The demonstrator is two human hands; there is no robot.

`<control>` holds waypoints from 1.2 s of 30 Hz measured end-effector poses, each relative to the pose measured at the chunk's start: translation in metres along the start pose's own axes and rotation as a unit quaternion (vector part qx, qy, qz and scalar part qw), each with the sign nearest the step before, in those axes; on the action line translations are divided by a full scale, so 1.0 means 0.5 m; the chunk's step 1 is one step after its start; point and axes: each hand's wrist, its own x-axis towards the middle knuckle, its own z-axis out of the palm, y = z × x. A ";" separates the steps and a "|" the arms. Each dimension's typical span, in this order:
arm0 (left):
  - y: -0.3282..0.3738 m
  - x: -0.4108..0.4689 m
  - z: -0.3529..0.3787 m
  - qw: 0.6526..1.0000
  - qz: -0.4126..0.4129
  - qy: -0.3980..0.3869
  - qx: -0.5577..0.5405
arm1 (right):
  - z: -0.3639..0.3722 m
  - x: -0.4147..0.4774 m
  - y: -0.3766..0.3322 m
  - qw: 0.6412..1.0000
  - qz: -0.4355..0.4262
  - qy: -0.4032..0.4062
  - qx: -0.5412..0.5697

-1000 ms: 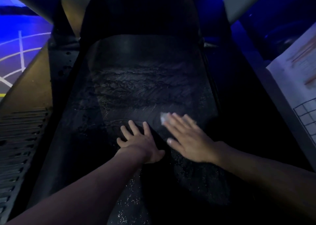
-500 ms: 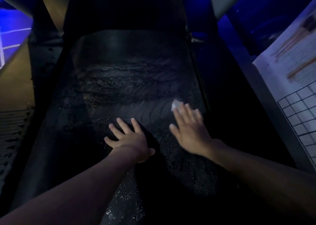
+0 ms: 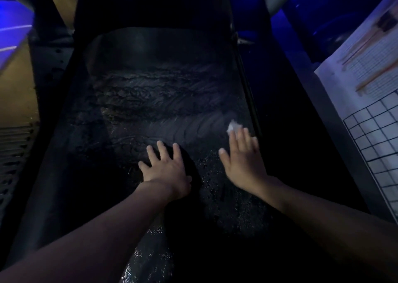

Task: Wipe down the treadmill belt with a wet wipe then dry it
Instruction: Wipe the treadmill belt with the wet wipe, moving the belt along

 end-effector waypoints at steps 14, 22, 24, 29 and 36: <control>-0.039 -0.012 0.000 0.998 0.041 -0.016 0.037 | -0.007 -0.011 0.024 0.995 -0.089 -0.005 -0.043; -0.030 -0.040 0.025 0.999 -0.047 0.000 -0.010 | 0.004 -0.011 -0.003 0.983 -0.165 -0.030 -0.081; -0.036 -0.042 0.024 0.999 -0.041 0.005 -0.016 | 0.003 0.000 -0.017 0.995 -0.082 -0.011 -0.058; -0.070 -0.043 0.017 0.999 -0.010 0.010 -0.028 | 0.011 -0.027 -0.039 0.964 -0.238 -0.078 -0.093; -0.124 -0.052 0.038 1.000 0.003 0.014 -0.024 | 0.020 -0.036 -0.078 0.959 -0.249 -0.099 -0.098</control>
